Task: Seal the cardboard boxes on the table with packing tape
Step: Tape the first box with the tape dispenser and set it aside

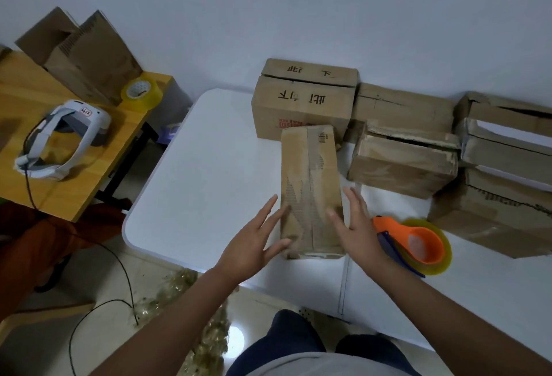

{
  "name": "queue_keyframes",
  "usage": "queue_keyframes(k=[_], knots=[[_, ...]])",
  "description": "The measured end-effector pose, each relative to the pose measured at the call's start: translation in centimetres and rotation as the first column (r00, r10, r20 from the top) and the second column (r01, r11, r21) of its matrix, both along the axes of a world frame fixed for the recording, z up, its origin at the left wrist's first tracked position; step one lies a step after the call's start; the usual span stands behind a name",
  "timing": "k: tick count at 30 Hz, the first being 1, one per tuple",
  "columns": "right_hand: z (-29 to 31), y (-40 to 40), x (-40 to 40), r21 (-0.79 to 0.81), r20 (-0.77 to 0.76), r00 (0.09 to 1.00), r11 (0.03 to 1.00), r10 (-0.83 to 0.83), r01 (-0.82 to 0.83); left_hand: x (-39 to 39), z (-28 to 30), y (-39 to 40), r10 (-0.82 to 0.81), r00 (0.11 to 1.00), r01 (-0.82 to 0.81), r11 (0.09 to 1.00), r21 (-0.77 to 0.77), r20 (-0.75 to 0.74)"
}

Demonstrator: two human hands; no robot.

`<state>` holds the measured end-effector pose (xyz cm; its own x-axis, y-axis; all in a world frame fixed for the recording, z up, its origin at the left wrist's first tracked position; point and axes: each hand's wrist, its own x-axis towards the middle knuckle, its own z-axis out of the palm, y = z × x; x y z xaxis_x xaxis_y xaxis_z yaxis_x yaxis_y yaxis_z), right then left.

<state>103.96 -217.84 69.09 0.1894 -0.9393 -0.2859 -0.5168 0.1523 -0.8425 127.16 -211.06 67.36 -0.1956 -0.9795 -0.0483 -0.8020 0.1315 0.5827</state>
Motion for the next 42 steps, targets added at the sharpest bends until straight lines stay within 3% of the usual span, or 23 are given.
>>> queue_keyframes(k=[2, 3, 7, 12, 16, 29, 33, 35, 42], knots=[[0.8, -0.3, 0.4, 0.322, 0.158, 0.981, 0.945, -0.114, 0.058, -1.1, -0.3, -1.4, 0.048, 0.998, -0.048, 0.999, -0.014, 0.043], [0.9, -0.3, 0.8, 0.385, 0.2, 0.975, 0.923, -0.101, 0.016, -2.0, -0.3, -2.0, 0.071, 0.993, -0.072, 0.997, 0.01, 0.099], [-0.2, -0.1, 2.3, 0.494, 0.276, 0.96, 0.848, 0.054, -0.19, -4.1, 0.2, -3.4, 0.178, 0.878, -0.303, 0.925, 0.228, 0.444], [0.8, -1.4, 4.6, 0.506, 0.283, 0.927, 0.783, 0.246, -0.362, -1.2, 0.4, -2.9, 0.223, 0.805, -0.403, 0.885, 0.232, 0.55], [1.3, -2.6, 7.2, 0.44, 0.265, 0.904, 0.792, 0.336, -0.424, 0.9, -0.1, -2.9, 0.35, 0.79, -0.485, 0.859, 0.165, 0.503], [0.4, -9.3, 6.9, 0.374, 0.145, 0.98, 0.909, 0.137, -0.182, 9.2, -0.2, -10.7, 0.538, 0.687, -0.669, 0.731, 0.135, 0.489], [0.3, -10.8, 7.1, 0.067, -0.047, 0.992, 0.991, 0.121, -0.118, 10.7, -0.7, -10.8, 0.561, 0.644, -0.697, 0.711, 0.097, 0.521], [0.6, -12.3, 7.5, -0.093, -0.135, 0.983, 0.986, 0.126, -0.139, 10.4, -0.9, -11.3, 0.576, 0.607, -0.723, 0.686, 0.08, 0.548], [1.5, -16.5, 9.0, -0.079, -0.14, 0.981, 0.986, 0.132, -0.144, 10.5, -0.9, -16.5, 0.565, 0.635, -0.713, 0.691, 0.117, 0.527]])
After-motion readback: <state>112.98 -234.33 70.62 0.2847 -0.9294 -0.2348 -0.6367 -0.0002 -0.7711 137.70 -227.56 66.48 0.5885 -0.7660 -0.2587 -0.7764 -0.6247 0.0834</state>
